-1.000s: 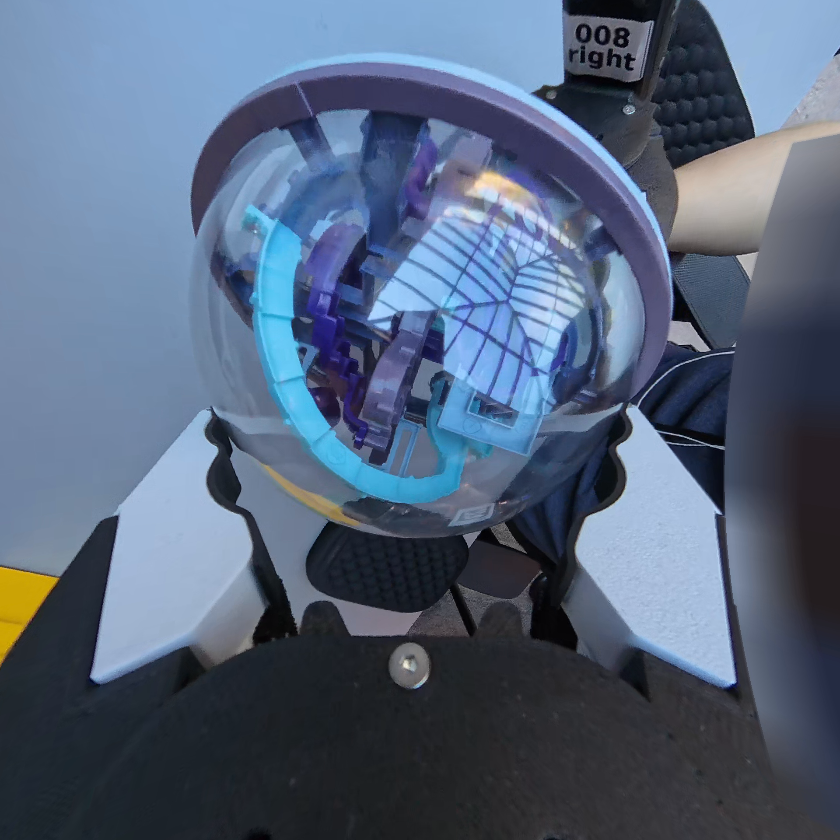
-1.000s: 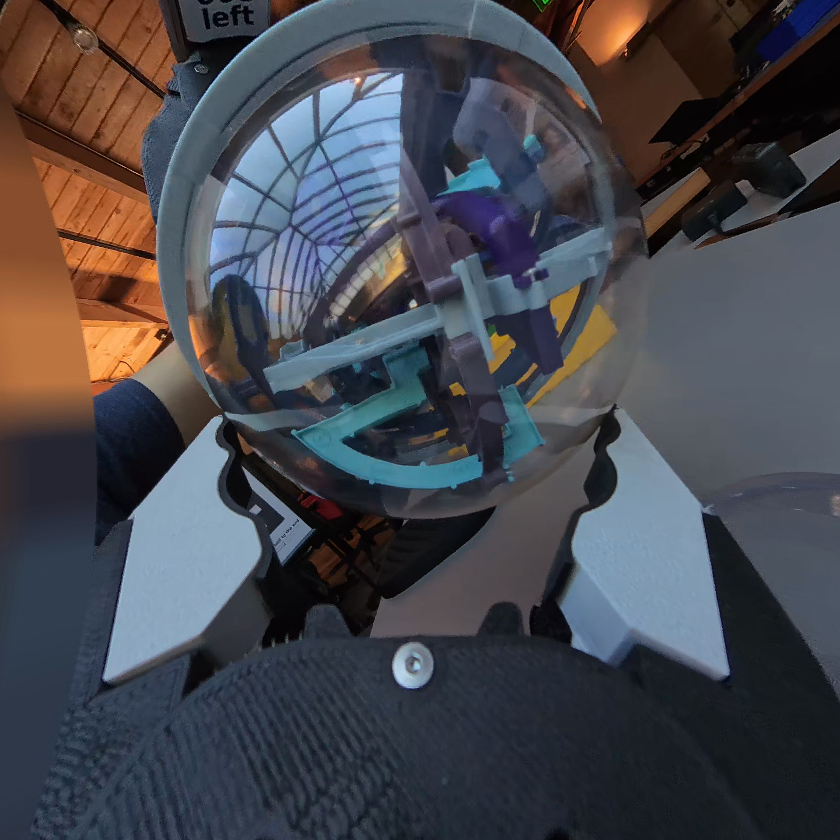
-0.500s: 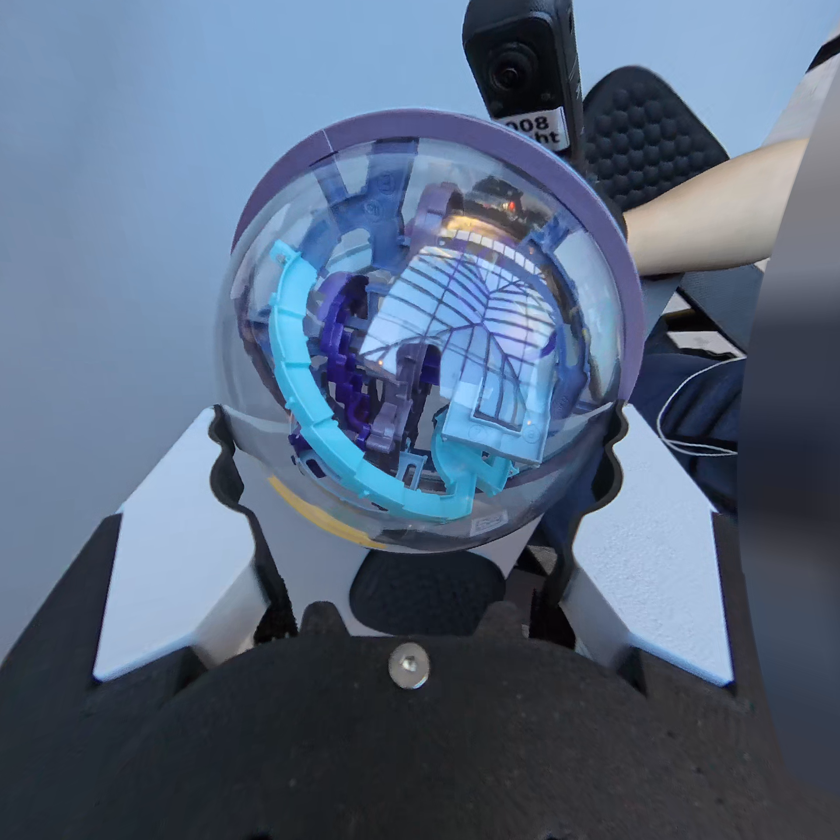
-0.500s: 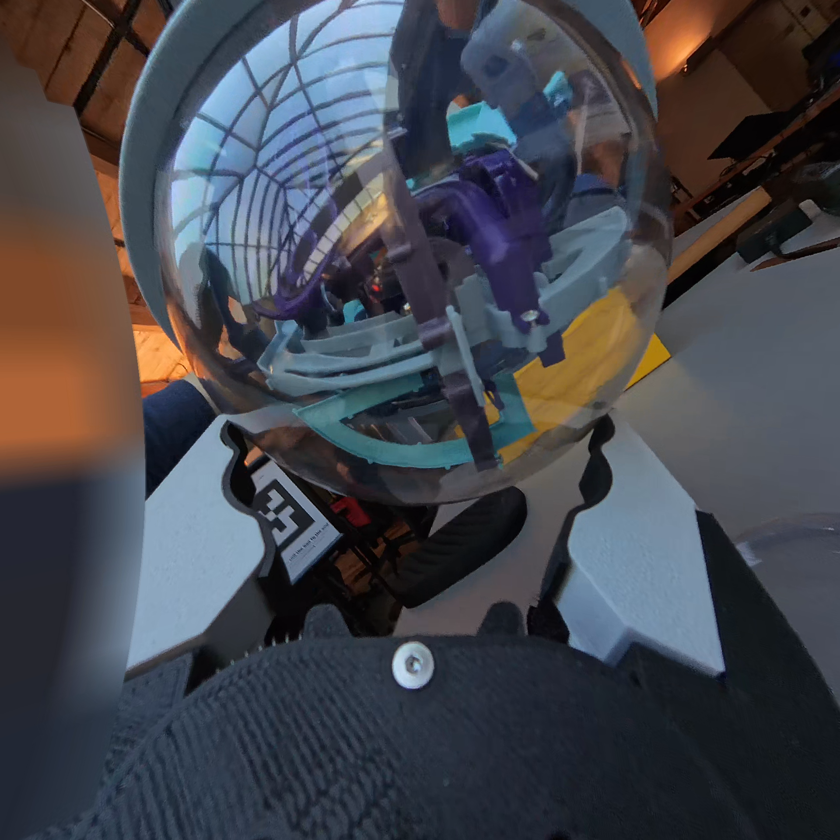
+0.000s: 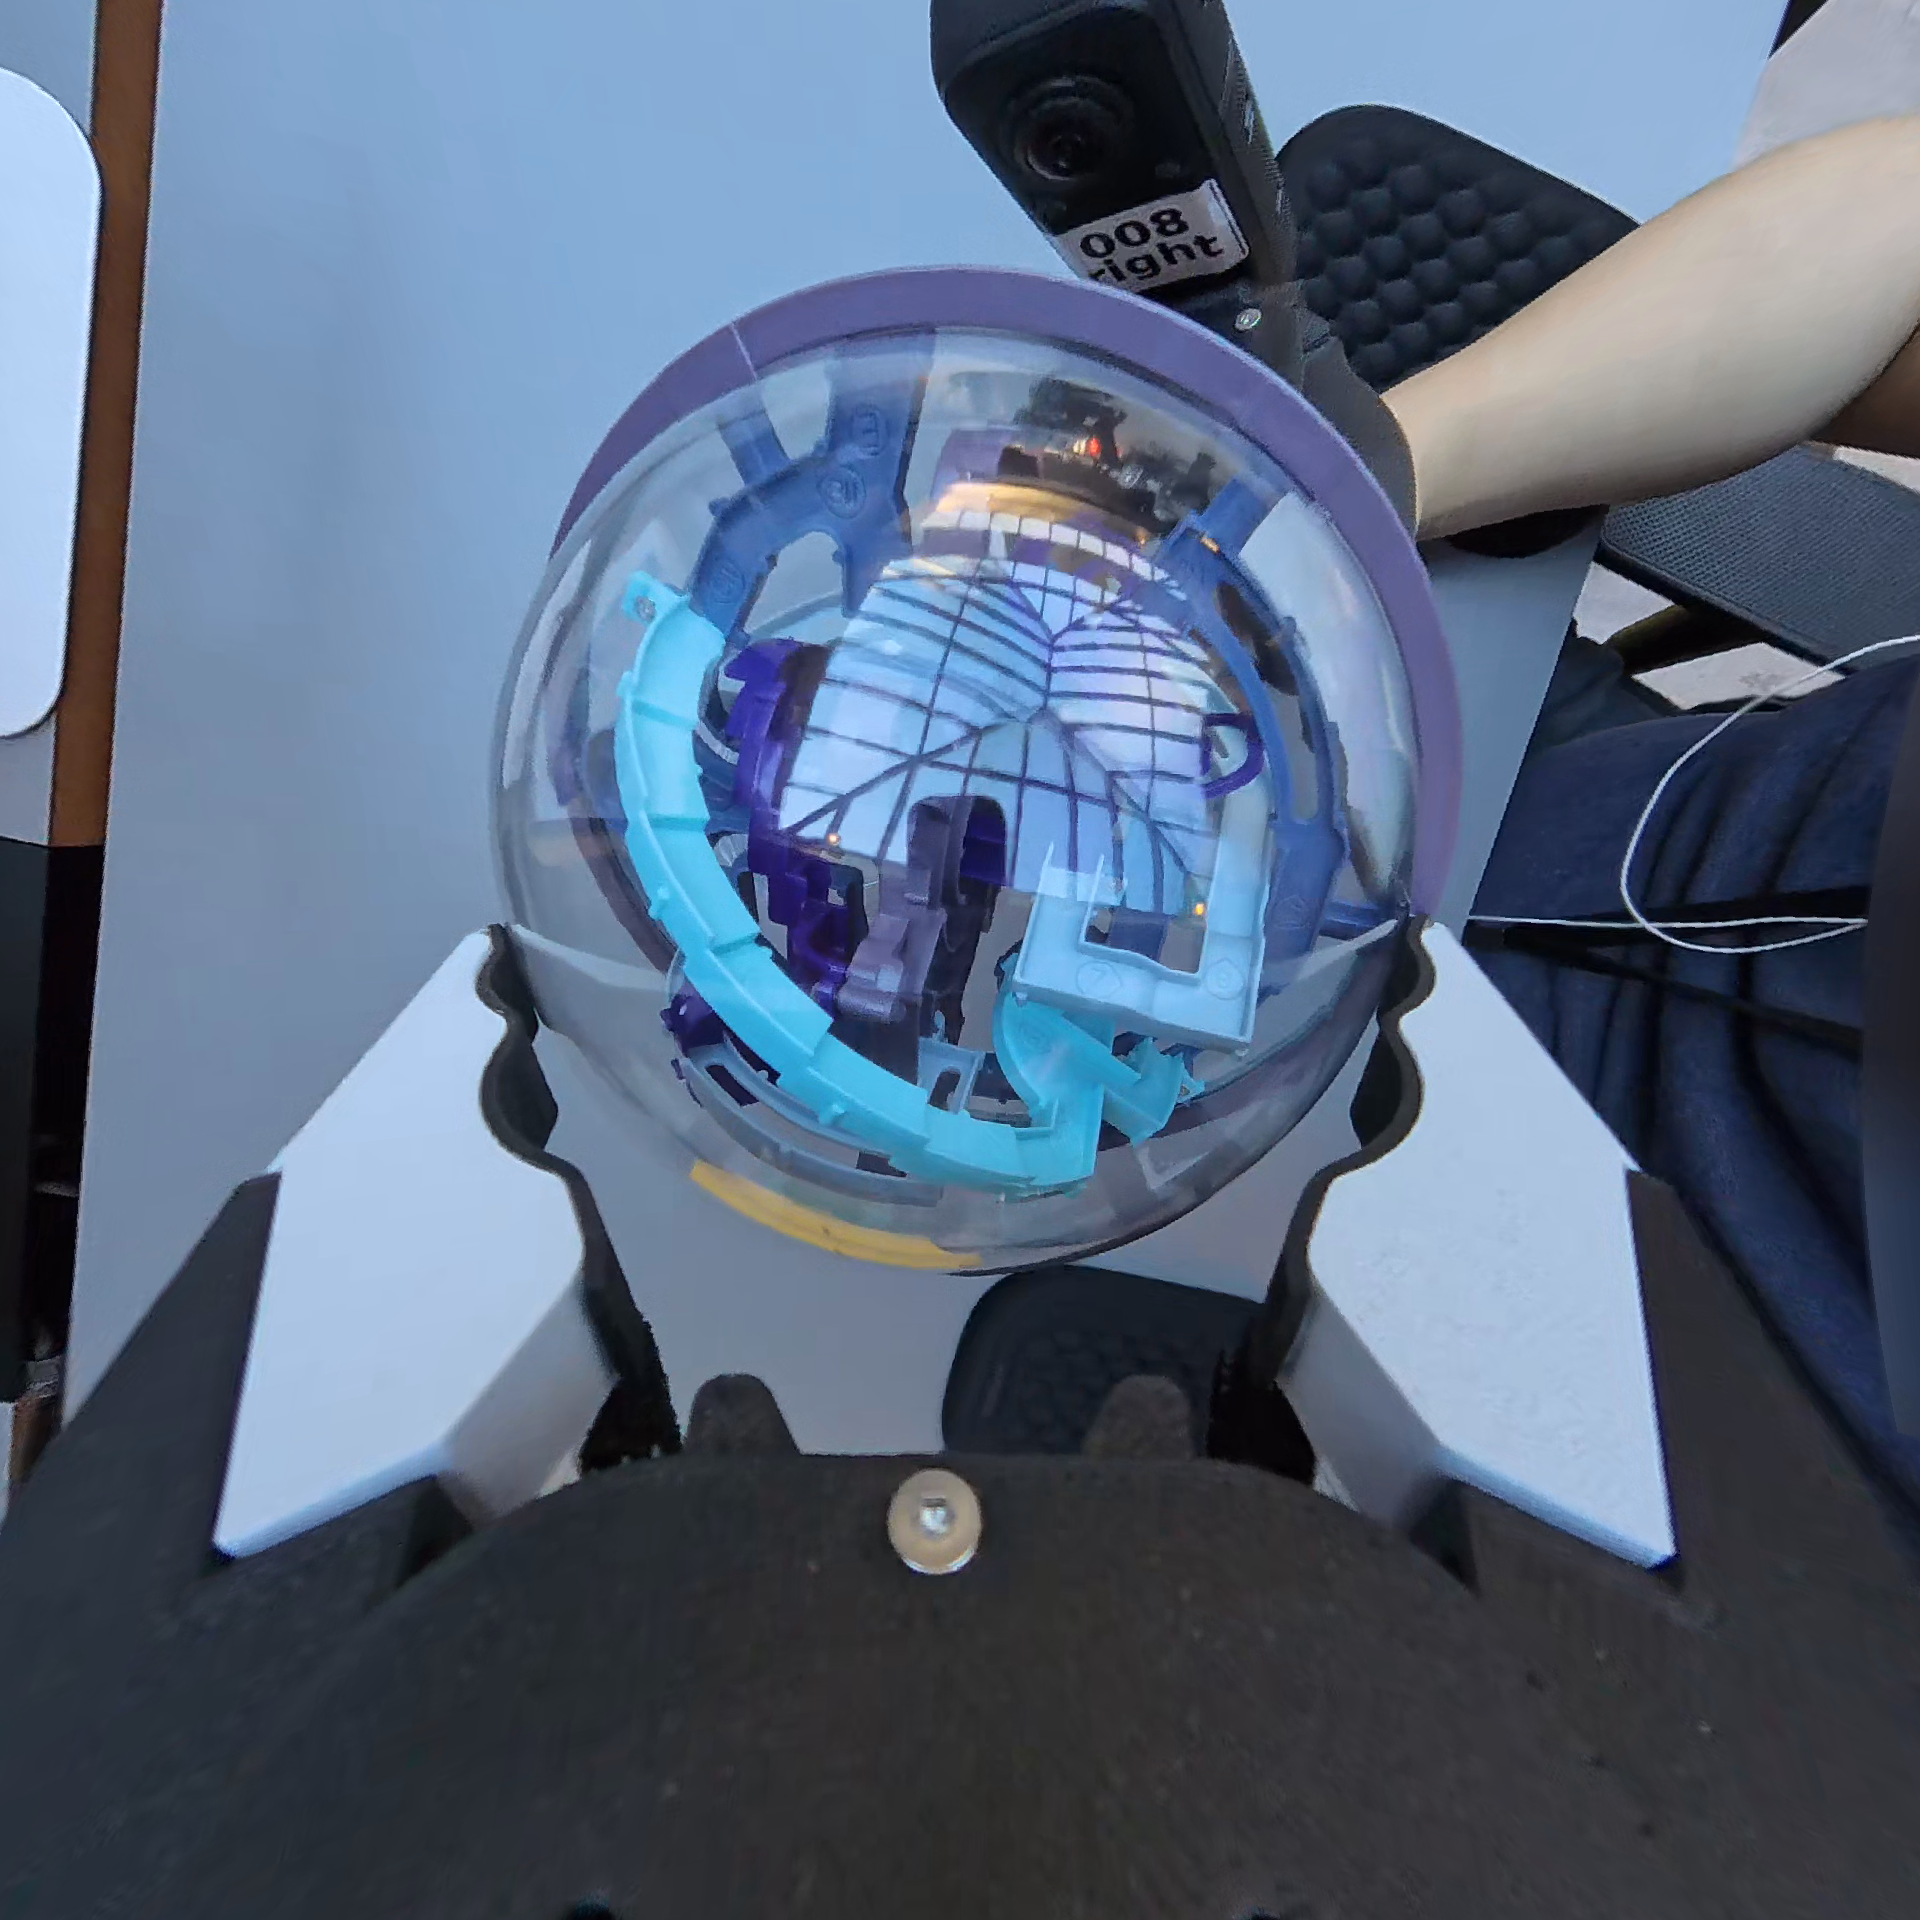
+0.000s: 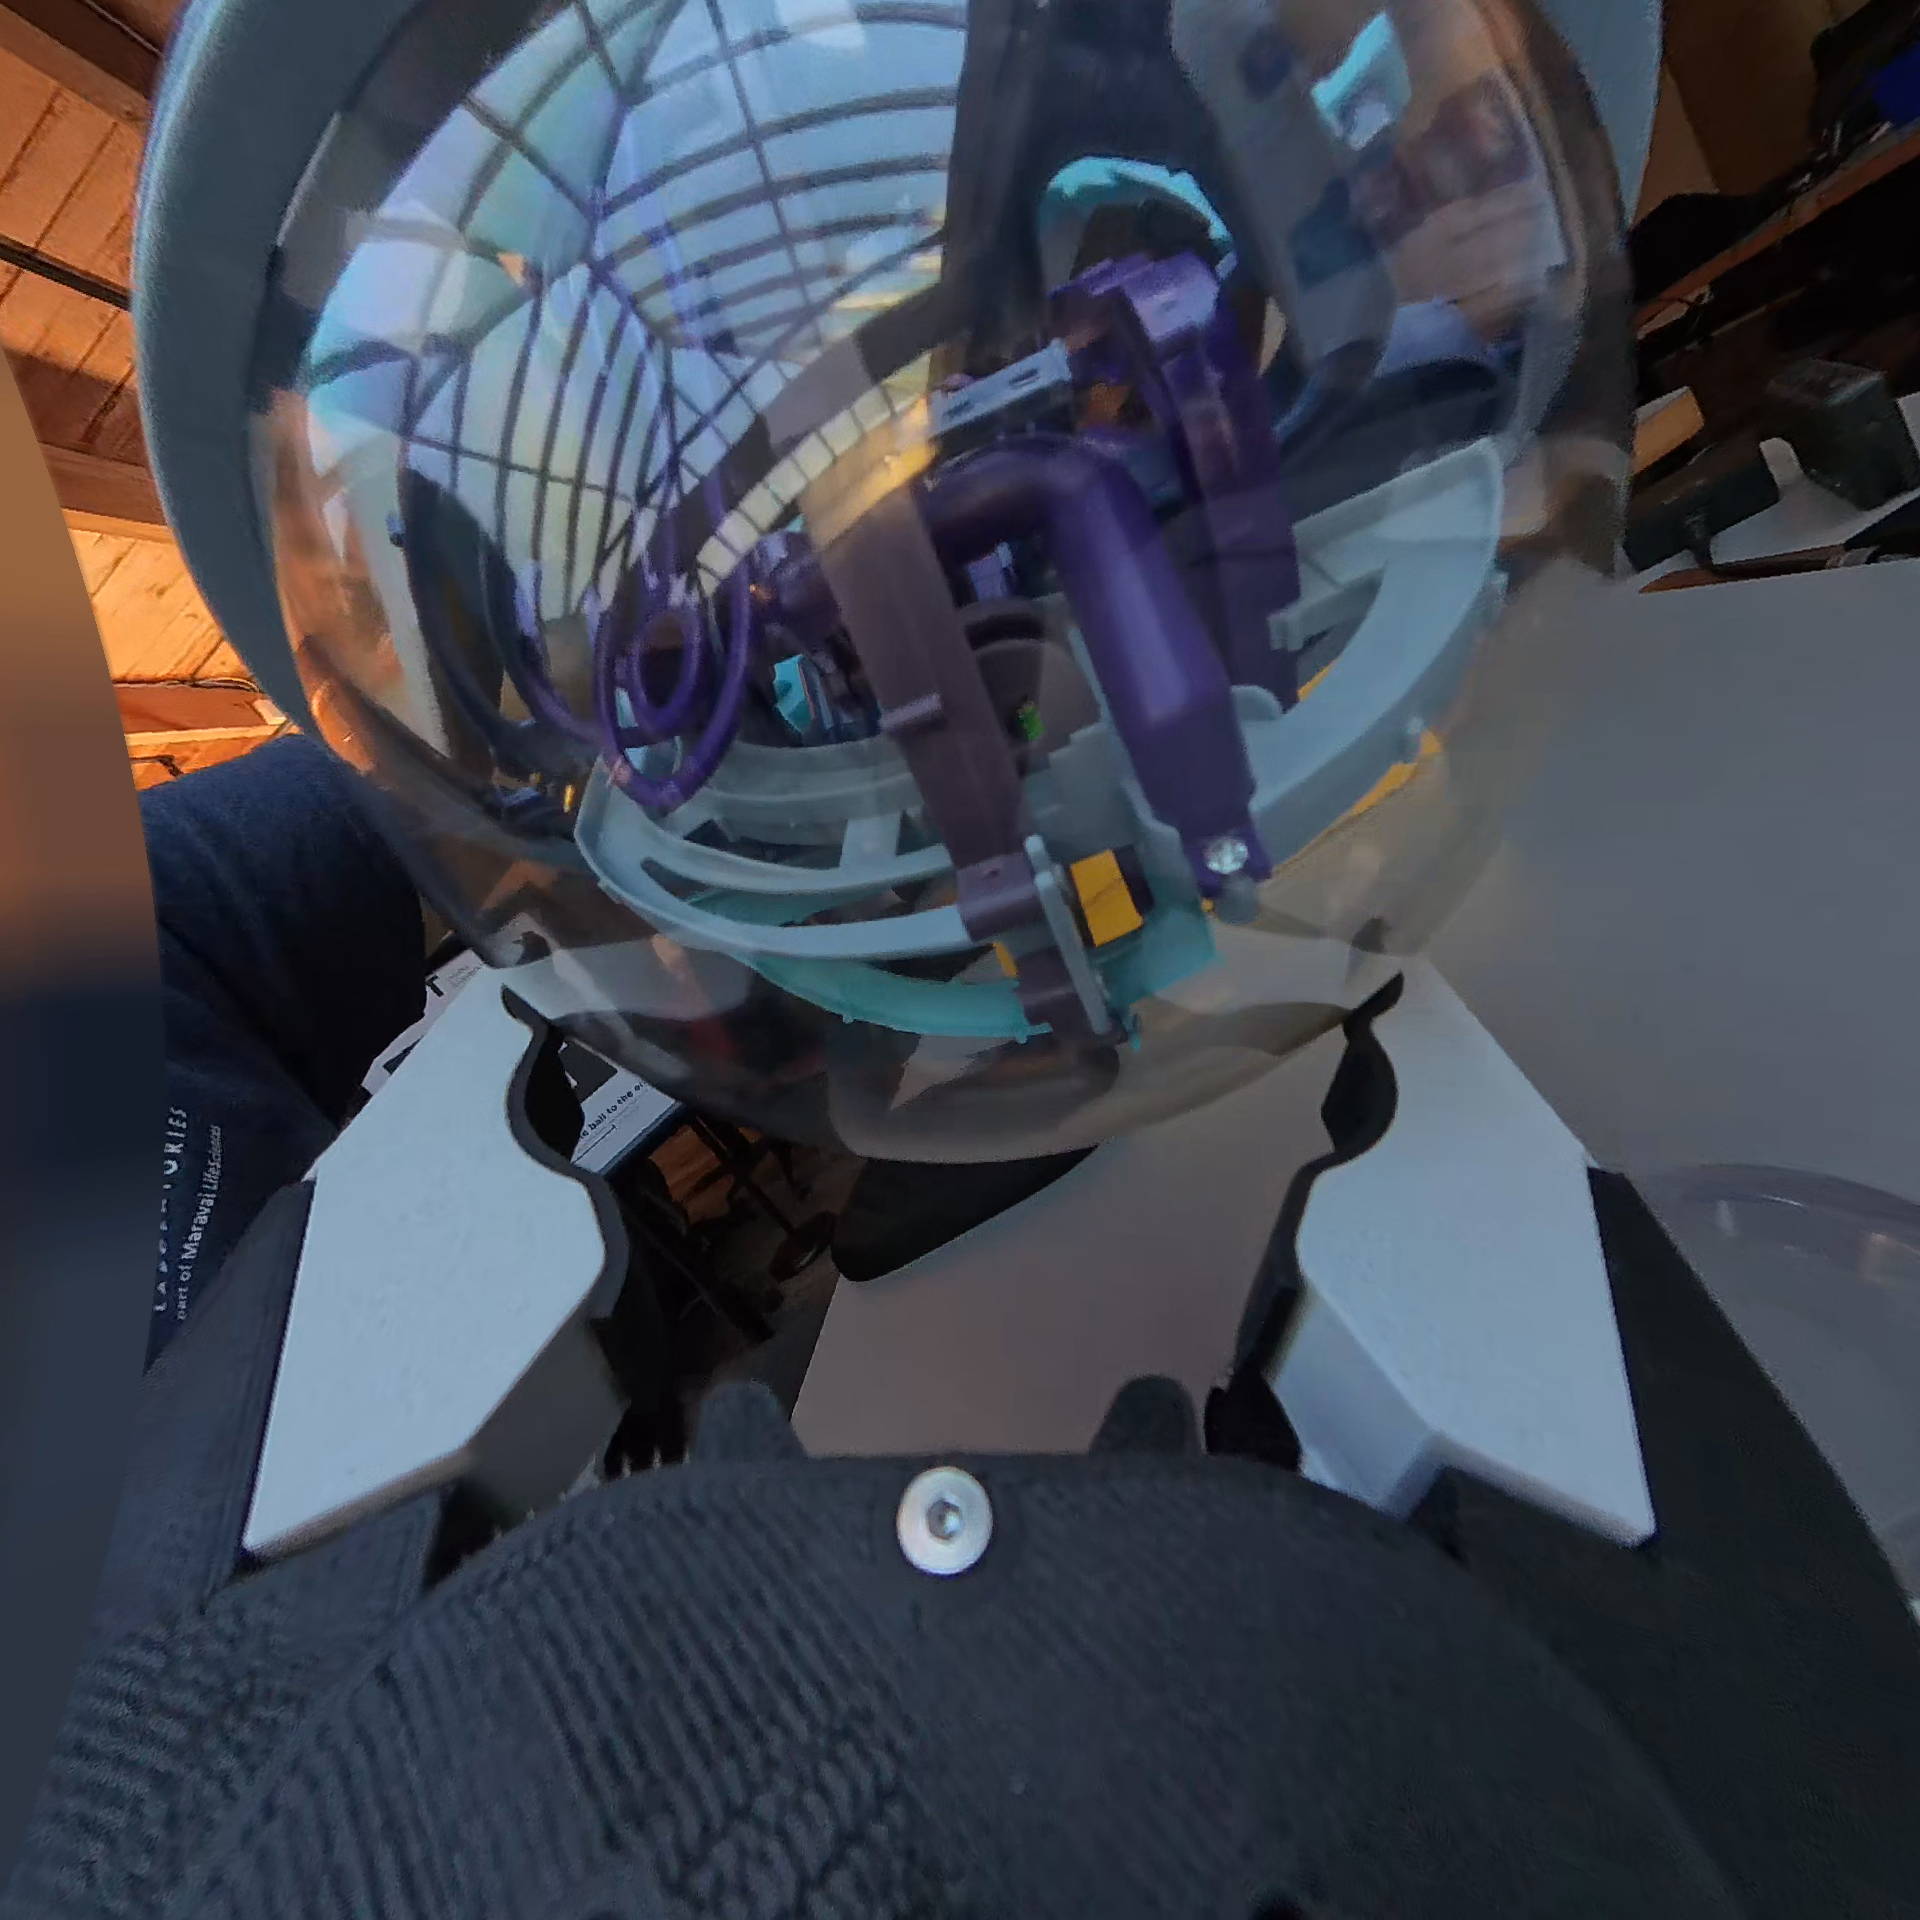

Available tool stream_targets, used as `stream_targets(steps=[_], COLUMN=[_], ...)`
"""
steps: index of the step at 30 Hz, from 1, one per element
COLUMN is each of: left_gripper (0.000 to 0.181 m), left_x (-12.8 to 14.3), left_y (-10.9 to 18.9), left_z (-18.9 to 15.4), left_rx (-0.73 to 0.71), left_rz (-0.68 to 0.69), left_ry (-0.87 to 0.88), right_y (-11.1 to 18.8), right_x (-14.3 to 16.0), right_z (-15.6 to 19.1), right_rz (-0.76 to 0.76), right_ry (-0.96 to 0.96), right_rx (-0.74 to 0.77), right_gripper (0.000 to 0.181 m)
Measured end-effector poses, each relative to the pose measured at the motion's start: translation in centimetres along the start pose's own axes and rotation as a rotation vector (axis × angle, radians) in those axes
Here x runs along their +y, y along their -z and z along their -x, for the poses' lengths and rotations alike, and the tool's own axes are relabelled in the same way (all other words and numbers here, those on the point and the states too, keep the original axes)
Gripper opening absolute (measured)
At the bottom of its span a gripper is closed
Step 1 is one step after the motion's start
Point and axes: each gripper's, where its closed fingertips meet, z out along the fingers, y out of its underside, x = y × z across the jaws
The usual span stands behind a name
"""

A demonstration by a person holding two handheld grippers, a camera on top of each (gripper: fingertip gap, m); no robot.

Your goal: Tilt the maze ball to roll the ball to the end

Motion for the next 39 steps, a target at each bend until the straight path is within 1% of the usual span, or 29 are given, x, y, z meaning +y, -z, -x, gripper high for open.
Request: stream_targets(steps=[4, 9, 17, 23, 28, 39], left_gripper=[0.156, 0.156, 0.156, 0.156, 0.156, 0.156], left_x=[0.7, 1.3, 2.0, 2.5, 3.1, 3.3], left_y=[-0.8, -2.2, -4.5, -5.6, -6.2, -6.9], left_z=[0.5, 1.1, 1.8, 2.0, 2.1, 2.5], left_rx=[0.052, 0.1, 0.194, 0.263, 0.281, 0.333], left_rz=[-0.046, -0.077, -0.161, -0.192, -0.186, -0.173], left_ry=[0.018, -0.003, 0.019, 0.058, 0.054, 0.08], right_y=[0.0, 0.0, 1.0, 1.3, 1.1, 1.0], right_x=[0.7, 2.4, 3.9, 5.1, 6.1, 6.8], right_z=[-0.9, -2.1, -3.7, -4.2, -4.5, -4.8], right_rz=[0.041, 0.12, 0.187, 0.21, 0.241, 0.242], right_ry=[-0.039, -0.068, -0.134, -0.215, -0.236, -0.305], right_rx=[0.042, 0.076, 0.16, 0.173, 0.174, 0.165], right_gripper=[0.148, 0.148, 0.148, 0.148, 0.147, 0.147])
